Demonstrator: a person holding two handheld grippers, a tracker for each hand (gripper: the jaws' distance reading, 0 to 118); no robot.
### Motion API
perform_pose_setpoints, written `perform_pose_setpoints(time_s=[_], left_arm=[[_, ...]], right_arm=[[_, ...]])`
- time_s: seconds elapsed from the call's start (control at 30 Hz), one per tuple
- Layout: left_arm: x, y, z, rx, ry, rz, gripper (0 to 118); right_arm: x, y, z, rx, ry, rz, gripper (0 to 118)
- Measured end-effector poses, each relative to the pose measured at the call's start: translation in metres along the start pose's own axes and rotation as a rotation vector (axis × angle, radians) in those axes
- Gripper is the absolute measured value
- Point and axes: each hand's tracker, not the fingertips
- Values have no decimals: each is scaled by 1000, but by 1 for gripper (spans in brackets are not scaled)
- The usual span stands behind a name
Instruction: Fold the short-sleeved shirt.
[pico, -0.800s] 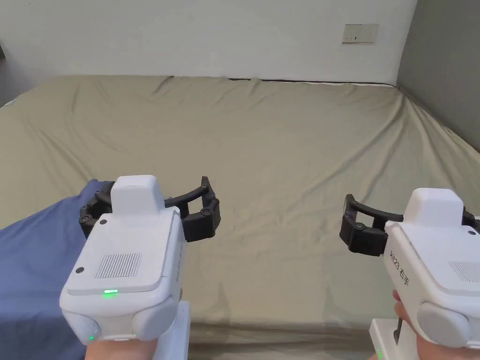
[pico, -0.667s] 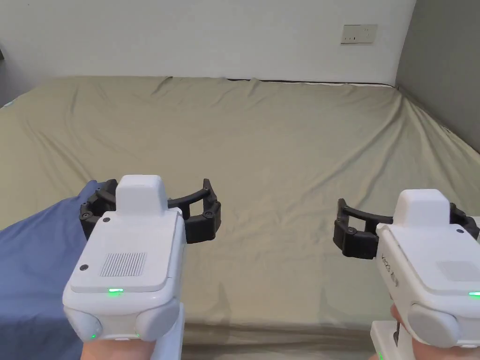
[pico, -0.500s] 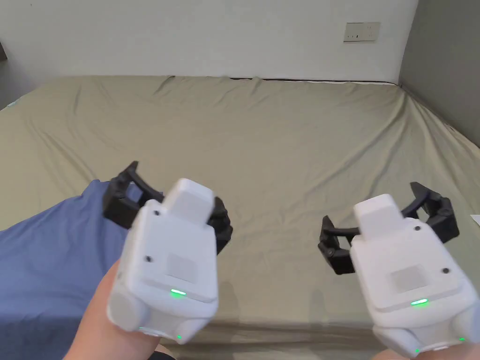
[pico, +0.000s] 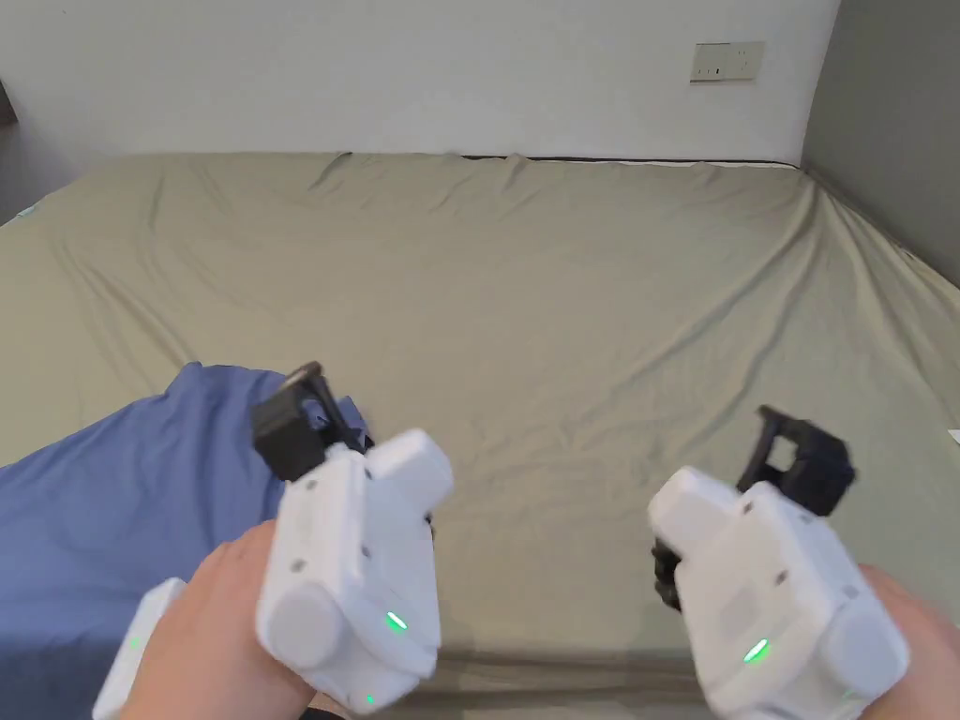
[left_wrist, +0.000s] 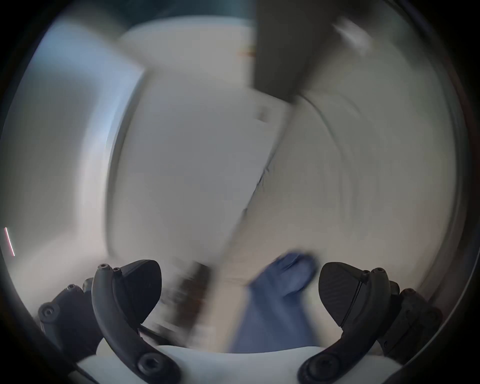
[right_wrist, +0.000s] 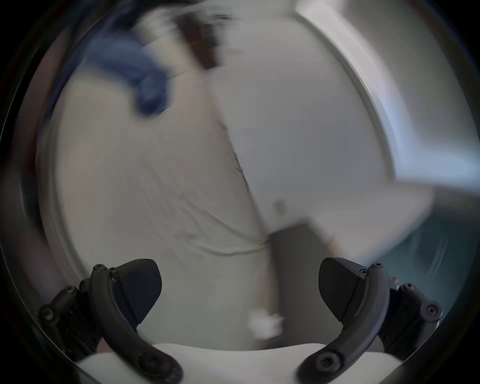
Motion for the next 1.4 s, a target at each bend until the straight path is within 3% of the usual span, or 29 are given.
perform_pose_setpoints(time_s=[0.03,0.1,0.13,0.17,0.2,0.23,0.3,0.33,0.5,0.6,0.7,0.83,1.4], left_arm=[[-21,4,5,14,-61,247,116],[-55,5,19,86,-113,625,116],[-66,-2,28,134,-113,770,117],[-71,-7,34,160,-88,862,117],[-73,-13,39,167,-45,948,118],[-73,-16,43,166,-36,992,118],[-76,-24,44,129,-94,1012,118],[-77,-25,43,82,-99,1000,118],[-69,-12,60,147,-14,898,118],[-65,-10,65,193,28,788,118],[-66,-13,58,186,51,780,118],[-69,-19,52,158,10,872,118],[-58,-8,55,189,21,756,118]], right_arm=[[24,-2,-1,-34,17,-258,118],[55,-17,10,-18,74,-697,118],[64,-30,16,-25,-55,-866,118],[62,-32,25,114,-1,-876,118],[63,-34,33,200,-62,-909,118],[60,-36,38,189,-64,-923,118],[59,-35,43,215,-40,-858,118],[57,-35,44,140,13,-909,118],[49,-32,45,178,-85,-881,118],[48,-26,40,147,-66,-847,118],[44,-22,43,187,-102,-789,118],[44,-20,46,166,-74,-814,118],[44,-21,47,173,-64,-810,118]])
